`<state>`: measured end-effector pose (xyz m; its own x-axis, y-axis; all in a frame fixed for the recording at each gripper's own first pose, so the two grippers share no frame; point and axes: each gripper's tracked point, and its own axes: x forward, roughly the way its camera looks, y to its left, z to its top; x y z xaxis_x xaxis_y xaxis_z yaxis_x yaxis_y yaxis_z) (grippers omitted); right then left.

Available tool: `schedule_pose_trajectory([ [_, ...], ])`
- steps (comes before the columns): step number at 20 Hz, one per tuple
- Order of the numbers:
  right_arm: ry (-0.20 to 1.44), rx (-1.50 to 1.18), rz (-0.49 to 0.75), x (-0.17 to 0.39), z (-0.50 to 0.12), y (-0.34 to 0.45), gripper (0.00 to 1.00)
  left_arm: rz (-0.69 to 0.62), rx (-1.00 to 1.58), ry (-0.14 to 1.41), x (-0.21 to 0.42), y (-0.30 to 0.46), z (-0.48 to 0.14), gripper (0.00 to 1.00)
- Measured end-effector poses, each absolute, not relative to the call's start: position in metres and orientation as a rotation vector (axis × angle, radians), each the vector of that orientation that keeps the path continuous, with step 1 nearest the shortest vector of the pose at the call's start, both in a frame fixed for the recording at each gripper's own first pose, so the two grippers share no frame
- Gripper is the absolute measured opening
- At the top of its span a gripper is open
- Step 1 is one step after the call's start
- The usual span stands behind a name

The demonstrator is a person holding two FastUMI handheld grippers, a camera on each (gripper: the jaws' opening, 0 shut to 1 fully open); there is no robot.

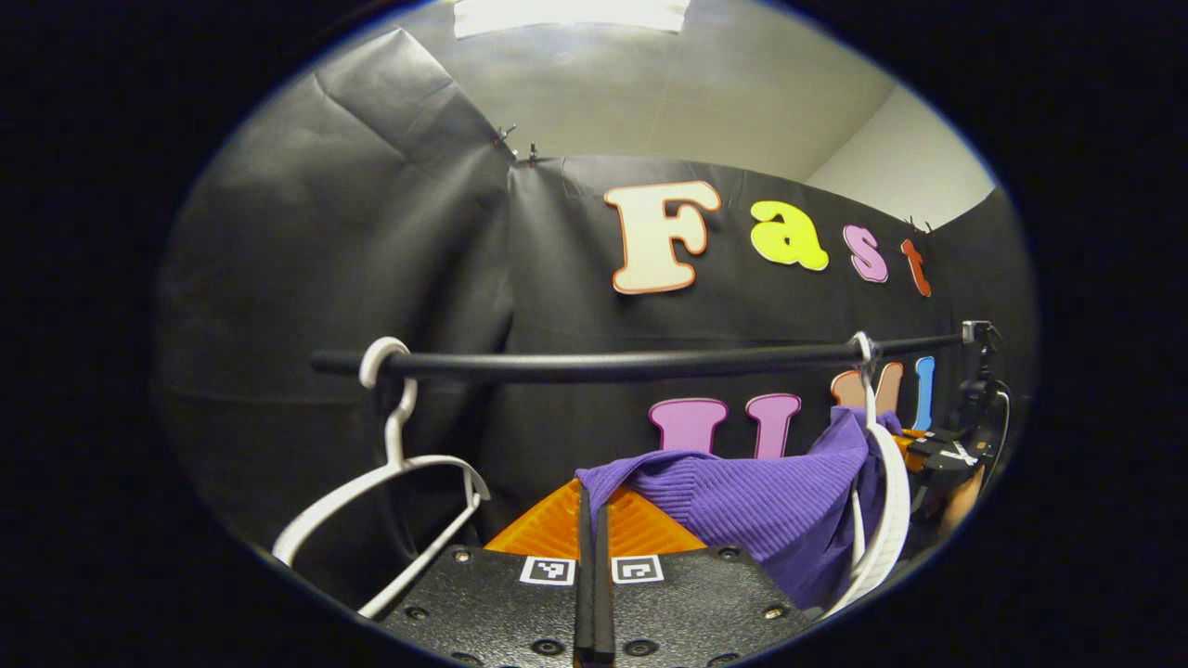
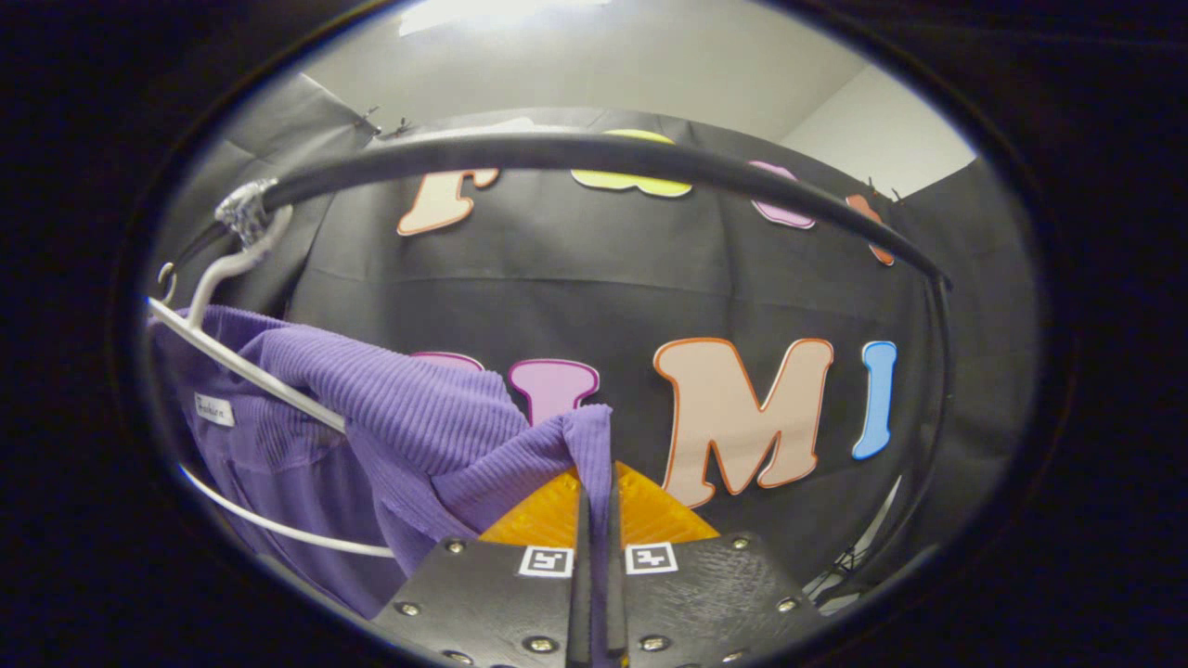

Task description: Grasp the clothes on the hanger with both hands and then place them into the laundry hamper below.

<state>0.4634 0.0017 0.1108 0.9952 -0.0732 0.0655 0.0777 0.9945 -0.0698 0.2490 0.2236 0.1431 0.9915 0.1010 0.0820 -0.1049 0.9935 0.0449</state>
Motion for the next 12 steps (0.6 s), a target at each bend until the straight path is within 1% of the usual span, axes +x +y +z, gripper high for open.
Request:
schedule_pose_trajectory([
  [2,-0.059,-0.074,-0.086,0.471,0.102,-0.003,0.06,0.052,0.007,-0.045,0.257,0.216,0.118,0.0],
  [4,-0.072,-0.084,-0.108,0.473,0.099,-0.006,0.06,0.031,0.011,-0.081,0.261,0.211,0.107,0.0],
  [8,0.013,-0.039,-0.121,0.497,0.066,-0.015,0.06,-0.016,-0.042,-0.074,0.264,0.194,0.081,0.0],
  [10,0.075,-0.071,-0.149,0.507,0.044,-0.023,0.06,-0.044,-0.066,-0.045,0.281,0.184,0.066,0.0],
  [11,0.091,-0.084,-0.149,0.509,0.033,-0.023,0.1,-0.052,-0.073,-0.035,0.284,0.183,0.059,0.0],
  [12,0.103,-0.089,-0.147,0.509,0.022,-0.023,0.06,-0.058,-0.077,-0.029,0.283,0.186,0.052,0.0],
])
